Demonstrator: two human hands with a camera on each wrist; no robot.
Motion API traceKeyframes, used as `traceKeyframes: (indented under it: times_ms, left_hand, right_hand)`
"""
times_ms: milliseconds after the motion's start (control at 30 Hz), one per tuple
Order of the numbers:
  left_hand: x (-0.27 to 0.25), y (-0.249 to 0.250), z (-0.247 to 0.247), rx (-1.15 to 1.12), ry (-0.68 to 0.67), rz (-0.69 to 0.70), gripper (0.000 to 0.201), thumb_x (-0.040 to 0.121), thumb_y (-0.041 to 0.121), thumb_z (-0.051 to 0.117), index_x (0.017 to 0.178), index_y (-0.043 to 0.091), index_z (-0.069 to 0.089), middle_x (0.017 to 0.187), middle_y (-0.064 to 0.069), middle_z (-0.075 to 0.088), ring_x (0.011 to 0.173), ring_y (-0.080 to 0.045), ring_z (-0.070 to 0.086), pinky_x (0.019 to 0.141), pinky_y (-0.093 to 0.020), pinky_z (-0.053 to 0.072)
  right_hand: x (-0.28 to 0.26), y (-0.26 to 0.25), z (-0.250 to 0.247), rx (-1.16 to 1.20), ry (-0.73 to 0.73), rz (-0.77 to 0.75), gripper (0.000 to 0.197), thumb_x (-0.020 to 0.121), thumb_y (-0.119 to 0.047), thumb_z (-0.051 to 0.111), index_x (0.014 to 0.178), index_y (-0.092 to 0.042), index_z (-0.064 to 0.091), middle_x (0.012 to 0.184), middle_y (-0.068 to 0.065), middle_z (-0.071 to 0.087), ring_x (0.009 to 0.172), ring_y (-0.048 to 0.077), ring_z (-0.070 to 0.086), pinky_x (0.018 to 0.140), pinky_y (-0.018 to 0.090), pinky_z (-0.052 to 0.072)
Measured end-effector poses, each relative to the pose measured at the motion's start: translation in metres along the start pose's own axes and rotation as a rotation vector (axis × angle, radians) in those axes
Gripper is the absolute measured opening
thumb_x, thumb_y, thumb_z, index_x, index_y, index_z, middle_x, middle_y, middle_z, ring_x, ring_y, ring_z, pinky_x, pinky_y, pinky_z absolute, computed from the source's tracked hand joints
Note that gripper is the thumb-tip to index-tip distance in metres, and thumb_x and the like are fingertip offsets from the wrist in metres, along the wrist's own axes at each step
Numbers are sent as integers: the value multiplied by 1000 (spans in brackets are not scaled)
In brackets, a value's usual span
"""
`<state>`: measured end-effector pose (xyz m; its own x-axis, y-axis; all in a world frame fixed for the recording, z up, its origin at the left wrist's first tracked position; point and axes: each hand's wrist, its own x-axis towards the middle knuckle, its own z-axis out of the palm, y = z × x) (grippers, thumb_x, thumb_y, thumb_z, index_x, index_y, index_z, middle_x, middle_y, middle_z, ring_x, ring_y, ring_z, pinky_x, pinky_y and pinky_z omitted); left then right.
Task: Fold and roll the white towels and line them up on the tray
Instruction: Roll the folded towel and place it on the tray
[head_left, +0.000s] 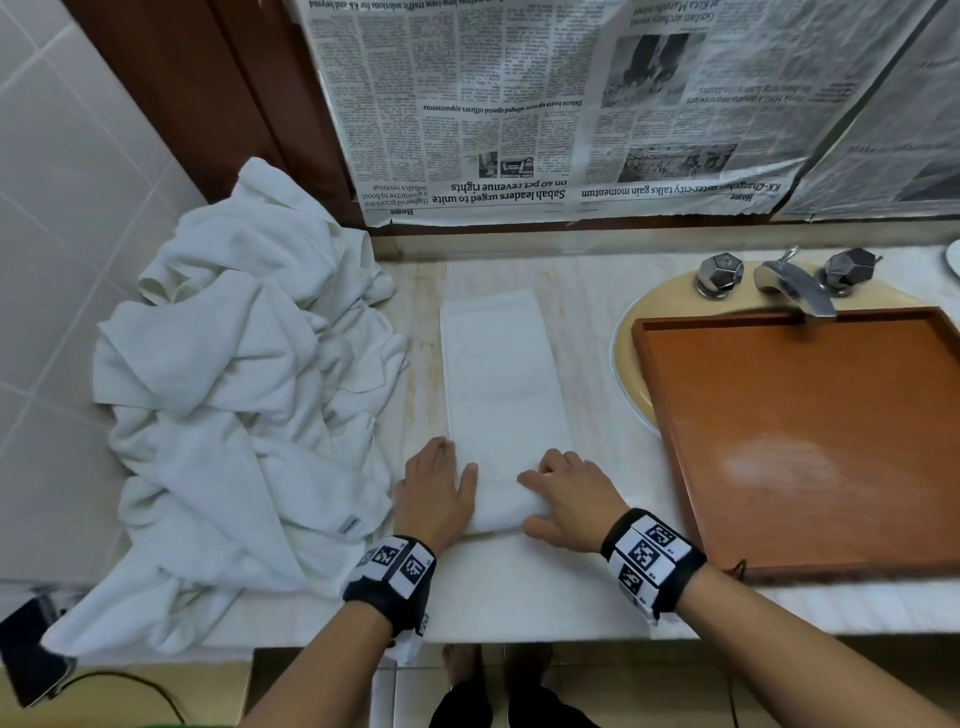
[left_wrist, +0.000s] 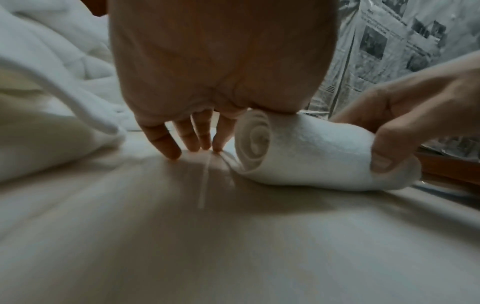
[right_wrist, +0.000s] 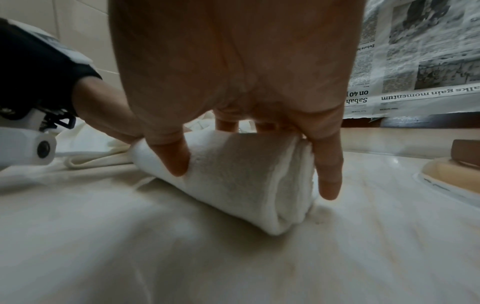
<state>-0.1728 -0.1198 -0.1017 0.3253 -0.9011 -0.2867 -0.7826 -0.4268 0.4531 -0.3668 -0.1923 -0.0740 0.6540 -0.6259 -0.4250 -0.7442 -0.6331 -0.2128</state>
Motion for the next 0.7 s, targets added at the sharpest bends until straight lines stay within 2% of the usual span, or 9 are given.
traceKeyframes:
  times_ms: [67, 100, 167, 233, 300, 367, 500, 600, 700]
  left_hand:
    - [-3, -6, -4, -73, -5, 70, 54, 101, 50, 40, 145, 20, 45, 156, 5, 30, 140, -21, 30, 113, -40, 30]
    - [-6, -9, -6, -138, -15, 149, 57, 98, 56, 42, 144, 22, 47, 152, 7, 34, 138, -17, 34, 113, -38, 32]
    - [-19, -13, -4, -189, -87, 301, 70, 89, 70, 41, 144, 26, 48, 145, 10, 40, 132, -10, 40, 111, -30, 33]
    - [-25, -15, 3, -138, -138, 364, 79, 83, 77, 39, 145, 29, 45, 143, 9, 45, 129, -9, 42, 107, -22, 30]
    - [-22, -16, 5, -138, -124, 341, 81, 81, 78, 41, 144, 28, 47, 139, 8, 50, 126, -12, 45, 102, -19, 30]
    - [-15, -14, 0, -171, -138, 317, 80, 77, 77, 45, 139, 27, 54, 132, 5, 57, 121, -14, 51, 99, -20, 33]
    - [-2, -7, -14, -229, -221, 277, 73, 72, 71, 56, 125, 22, 65, 118, 1, 64, 110, -13, 57, 90, -19, 36]
    - [6, -7, -14, -223, -232, 219, 68, 71, 67, 59, 121, 23, 66, 116, 1, 61, 111, -14, 56, 88, -19, 35]
    - [8, -5, -10, -187, -222, 190, 76, 71, 73, 58, 129, 23, 59, 122, 1, 49, 113, -16, 52, 91, -22, 34]
  right_hand:
    - [1, -2, -1, -25, -3, 12, 83, 63, -63, 17, 130, -27, 50, 119, 4, 46, 107, 28, 45, 86, 36, 41]
    - [2, -2, -2, -30, -9, 22, 84, 63, -64, 15, 131, -26, 49, 121, 4, 46, 109, 28, 44, 86, 36, 41]
    - [7, -3, -4, -15, -36, 53, 69, 76, -61, 26, 132, -26, 48, 124, 4, 44, 113, 27, 41, 89, 41, 38]
    - [12, -2, -8, 27, -87, 78, 54, 86, -53, 39, 132, -27, 48, 126, 2, 44, 117, 24, 38, 92, 44, 34]
    - [16, 0, -13, 82, -132, 97, 53, 86, -51, 43, 132, -27, 48, 125, 1, 44, 120, 22, 37, 94, 44, 32]
    - [12, 2, -15, 152, -131, 112, 63, 77, -56, 42, 132, -26, 48, 124, -1, 45, 120, 21, 38, 97, 42, 31]
    - [-6, 9, -5, 192, 161, 62, 71, 68, -54, 48, 132, -24, 44, 121, -3, 42, 114, 21, 38, 97, 36, 30]
    - [-9, 12, 9, 132, 193, -11, 64, 69, -40, 58, 130, -21, 47, 120, -1, 43, 111, 24, 42, 91, 35, 33]
    - [2, 10, 9, -11, 133, 48, 53, 75, -22, 59, 125, -15, 47, 123, 4, 45, 114, 28, 43, 88, 36, 36]
